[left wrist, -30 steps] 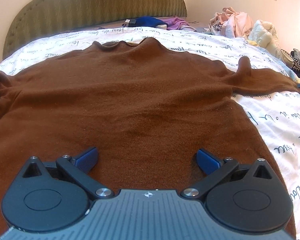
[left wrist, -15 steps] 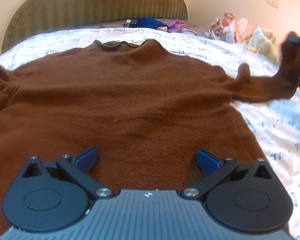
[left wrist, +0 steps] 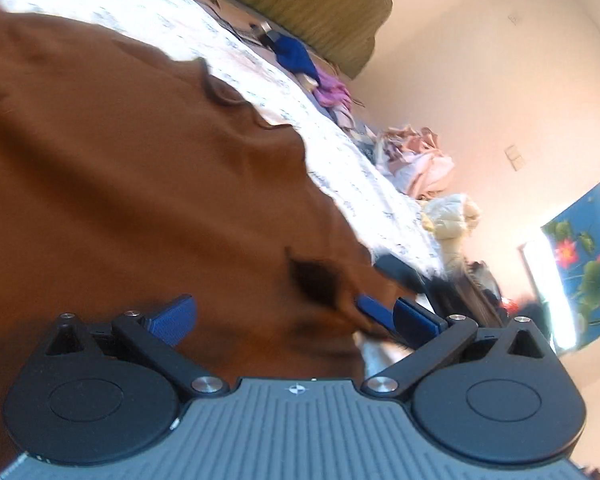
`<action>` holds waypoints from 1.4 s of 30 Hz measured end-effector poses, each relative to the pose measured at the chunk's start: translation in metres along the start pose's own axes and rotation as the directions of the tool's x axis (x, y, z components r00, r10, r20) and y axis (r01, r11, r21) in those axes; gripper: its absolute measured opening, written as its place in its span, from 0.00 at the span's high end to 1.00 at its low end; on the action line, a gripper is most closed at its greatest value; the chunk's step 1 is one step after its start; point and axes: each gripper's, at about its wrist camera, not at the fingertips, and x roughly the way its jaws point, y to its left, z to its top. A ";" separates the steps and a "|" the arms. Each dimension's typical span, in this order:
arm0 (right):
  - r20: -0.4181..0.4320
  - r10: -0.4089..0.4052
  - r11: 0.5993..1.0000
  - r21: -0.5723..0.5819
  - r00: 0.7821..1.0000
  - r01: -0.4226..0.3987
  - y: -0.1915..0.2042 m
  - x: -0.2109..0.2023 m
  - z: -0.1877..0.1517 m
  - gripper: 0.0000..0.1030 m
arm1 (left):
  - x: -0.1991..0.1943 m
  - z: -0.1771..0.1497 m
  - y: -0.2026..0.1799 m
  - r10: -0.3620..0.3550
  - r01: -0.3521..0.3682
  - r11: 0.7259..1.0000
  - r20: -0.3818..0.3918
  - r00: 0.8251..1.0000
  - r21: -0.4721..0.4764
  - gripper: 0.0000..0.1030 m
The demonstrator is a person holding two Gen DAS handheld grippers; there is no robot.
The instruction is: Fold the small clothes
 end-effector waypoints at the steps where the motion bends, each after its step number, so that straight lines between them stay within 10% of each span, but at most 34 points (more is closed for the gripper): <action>1: 0.040 -0.018 0.999 -0.033 0.999 0.019 0.004 -0.019 -0.004 0.00 | 0.010 0.009 -0.004 -0.036 0.035 0.999 -0.022 0.999 -0.012 0.00; 8: 0.140 -0.085 0.992 -0.086 0.987 0.098 -0.003 -0.101 -0.044 0.00 | 0.112 0.030 -0.018 -0.128 0.060 0.971 -0.294 0.947 -0.230 0.00; 13: 0.143 -0.075 0.995 -0.048 0.987 0.083 -0.014 -0.115 -0.070 0.00 | 0.146 0.033 -0.007 -0.212 0.122 0.945 -0.286 0.934 -0.303 0.07; 14: 0.130 -0.084 0.995 -0.047 0.988 0.091 -0.015 -0.117 -0.073 0.00 | 0.146 0.034 -0.007 -0.220 0.132 0.941 -0.269 0.938 -0.311 0.16; 16: 0.115 -0.114 0.991 -0.059 0.987 0.121 -0.014 -0.118 -0.078 0.00 | 0.154 0.035 -0.005 -0.249 0.143 0.928 -0.285 0.926 -0.345 0.94; 28: 0.146 -0.107 0.992 -0.052 0.984 0.115 -0.003 -0.129 -0.074 0.00 | 0.054 0.082 -0.011 -0.104 0.093 0.993 -0.153 0.983 -0.074 0.97; 32: 0.143 -0.077 0.995 -0.058 0.987 0.086 0.000 -0.125 -0.077 0.00 | 0.000 0.101 0.021 0.038 -0.034 0.998 -0.093 0.995 0.043 0.97; 38: 0.139 -0.091 0.996 0.026 0.986 0.089 -0.015 -0.092 -0.048 0.00 | -0.024 0.107 0.097 0.313 -0.309 0.949 -0.048 0.949 0.069 0.97; 42: 0.134 -0.078 0.986 0.159 0.988 0.056 -0.041 -0.064 -0.014 0.00 | -0.032 0.102 0.126 0.346 -0.347 0.937 0.023 0.938 0.045 0.86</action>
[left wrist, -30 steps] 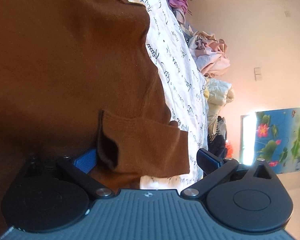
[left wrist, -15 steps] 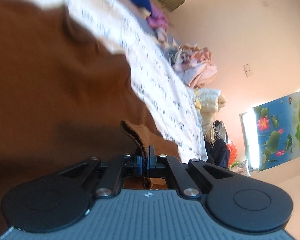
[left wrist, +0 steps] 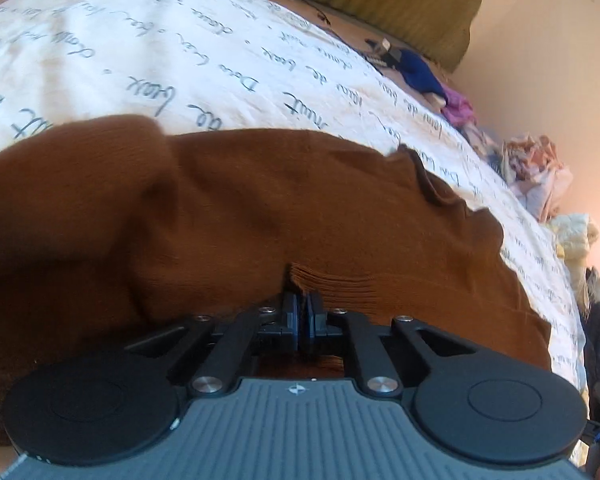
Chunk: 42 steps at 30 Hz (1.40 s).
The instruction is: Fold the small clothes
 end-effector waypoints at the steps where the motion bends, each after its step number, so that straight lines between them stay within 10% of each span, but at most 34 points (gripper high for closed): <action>1: 0.000 0.001 1.000 0.022 1.000 -0.001 -0.005 0.008 0.008 0.00 | -0.001 -0.001 0.000 0.005 -0.005 1.000 0.015 1.000 0.004 0.86; 10: -0.074 -0.008 0.998 0.067 0.997 0.013 -0.023 0.079 0.044 0.13 | -0.006 -0.017 -0.020 0.059 -0.069 0.986 0.069 0.996 0.152 0.86; 12: -0.125 -0.082 0.995 0.046 0.989 0.089 -0.024 0.094 0.048 0.94 | -0.006 -0.020 -0.019 0.055 -0.065 0.986 0.069 0.996 0.154 0.86; 18: -0.062 -0.129 0.985 -0.126 0.990 0.120 0.000 0.087 0.069 0.95 | -0.001 -0.020 -0.027 0.072 -0.085 0.977 0.073 0.995 0.194 0.86; 22: -0.115 -0.329 0.939 -0.147 0.937 0.312 -0.019 0.108 0.076 0.93 | 0.000 -0.023 -0.029 0.079 -0.097 0.971 0.090 0.993 0.220 0.85; 25: -0.094 -0.204 0.979 -0.049 0.974 0.200 -0.017 0.074 0.071 0.78 | -0.001 -0.022 -0.026 0.067 -0.083 0.974 0.083 0.994 0.212 0.85; 29: -0.144 -0.086 0.995 0.028 0.986 0.091 -0.013 0.040 0.034 0.07 | -0.002 -0.023 -0.021 0.043 -0.059 0.979 0.085 0.995 0.196 0.85; 30: -0.159 -0.085 0.995 0.028 0.984 0.091 -0.014 0.039 0.025 0.07 | -0.003 -0.023 -0.020 0.041 -0.057 0.979 0.086 0.995 0.193 0.85; 34: -0.161 0.013 0.995 0.104 0.987 0.003 -0.023 0.049 0.005 0.17 | -0.003 -0.024 -0.024 0.053 -0.070 0.976 0.087 0.995 0.206 0.85; 35: -0.198 -0.003 0.994 0.106 0.980 0.024 -0.024 0.054 0.005 0.90 | -0.003 -0.024 -0.024 0.057 -0.074 0.975 0.086 0.995 0.209 0.85; 42: -0.133 -0.110 0.982 -0.167 0.985 0.087 0.020 0.031 0.021 0.96 | -0.002 -0.024 -0.024 0.053 -0.072 0.971 0.090 0.995 0.227 0.85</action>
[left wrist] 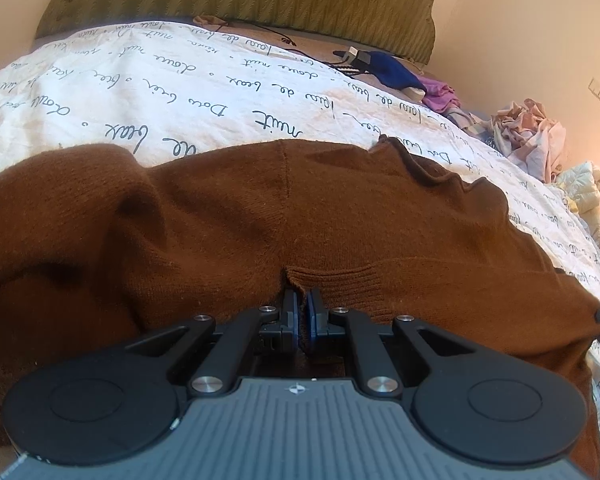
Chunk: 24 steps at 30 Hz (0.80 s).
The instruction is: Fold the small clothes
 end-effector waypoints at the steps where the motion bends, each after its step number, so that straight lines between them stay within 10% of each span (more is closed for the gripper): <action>1: -0.006 -0.064 0.997 -0.037 0.998 0.064 0.001 0.006 0.000 0.97 | 0.000 -0.001 -0.001 0.002 -0.002 1.000 0.005 1.000 0.004 0.85; 3: -0.095 -0.214 0.974 -0.099 0.972 0.204 -0.006 0.037 -0.003 0.98 | -0.001 -0.003 -0.001 0.004 -0.004 1.000 0.015 1.000 0.018 0.85; 12: -0.018 0.037 0.994 -0.098 0.999 -0.039 0.032 0.010 -0.016 0.94 | 0.000 0.001 0.010 -0.041 0.040 0.998 -0.009 0.999 -0.041 0.85; 14: -0.075 -0.167 0.964 -0.221 0.983 0.147 0.039 0.041 -0.028 0.96 | 0.001 0.002 0.012 -0.045 0.044 0.997 -0.016 0.999 -0.062 0.85; 19: 0.004 -0.152 0.968 -0.201 0.988 0.150 0.060 0.027 -0.020 0.93 | 0.001 0.004 0.009 -0.031 0.030 0.998 -0.021 0.999 -0.057 0.85; 24: -0.008 -0.163 0.949 -0.274 0.987 0.154 0.088 0.059 -0.019 0.15 | 0.002 0.009 0.026 -0.069 0.054 0.974 -0.060 0.996 -0.221 0.85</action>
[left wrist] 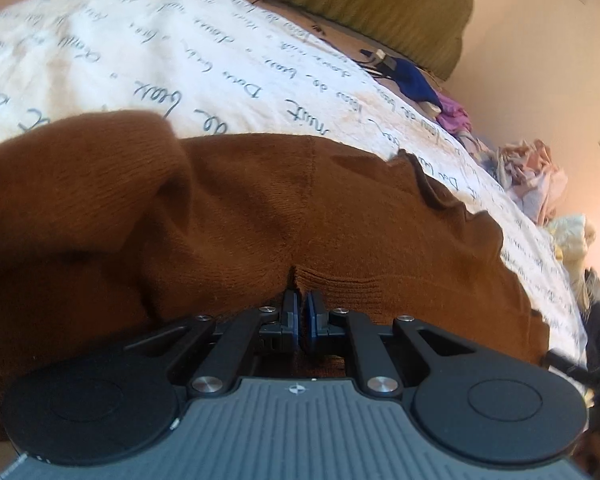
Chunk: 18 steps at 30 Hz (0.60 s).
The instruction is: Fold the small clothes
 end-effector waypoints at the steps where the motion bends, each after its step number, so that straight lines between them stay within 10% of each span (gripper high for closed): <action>1: -0.100 -0.124 0.992 -0.041 0.987 0.121 0.002 0.022 -0.003 0.15 | 0.000 0.001 -0.002 0.011 -0.011 1.000 -0.005 1.000 0.000 0.85; 3: -0.071 -0.190 0.976 -0.126 0.979 0.180 0.015 0.025 -0.011 0.15 | -0.003 0.002 -0.007 0.036 -0.036 0.999 -0.015 0.999 -0.005 0.85; 5: -0.061 -0.149 0.986 -0.084 0.987 0.144 0.022 0.013 -0.010 0.15 | -0.012 0.002 -0.007 -0.025 0.025 0.998 0.002 1.000 -0.057 0.54; 6: -0.042 -0.096 0.993 -0.075 0.994 0.093 0.026 0.006 -0.012 0.15 | -0.018 0.000 -0.006 -0.078 0.080 0.994 0.035 0.996 -0.078 0.14; 7: -0.021 -0.068 0.995 -0.079 0.997 0.066 0.032 0.001 -0.013 0.15 | -0.026 -0.003 -0.006 -0.107 0.114 0.989 0.071 0.992 -0.094 0.02; 11: 0.023 0.060 0.997 -0.045 0.998 -0.059 0.058 -0.002 -0.017 0.15 | -0.028 -0.011 -0.008 -0.075 0.077 0.994 0.035 0.997 -0.081 0.07; 15: -0.080 -0.066 0.976 -0.213 0.995 0.047 0.096 0.028 -0.027 0.13 | -0.025 -0.019 -0.033 0.093 -0.092 0.980 0.006 0.996 0.176 0.25; 18: -0.083 -0.088 0.964 -0.260 0.993 0.063 0.116 0.019 -0.026 0.13 | -0.044 -0.020 -0.030 0.049 -0.053 0.990 0.036 0.998 0.129 0.18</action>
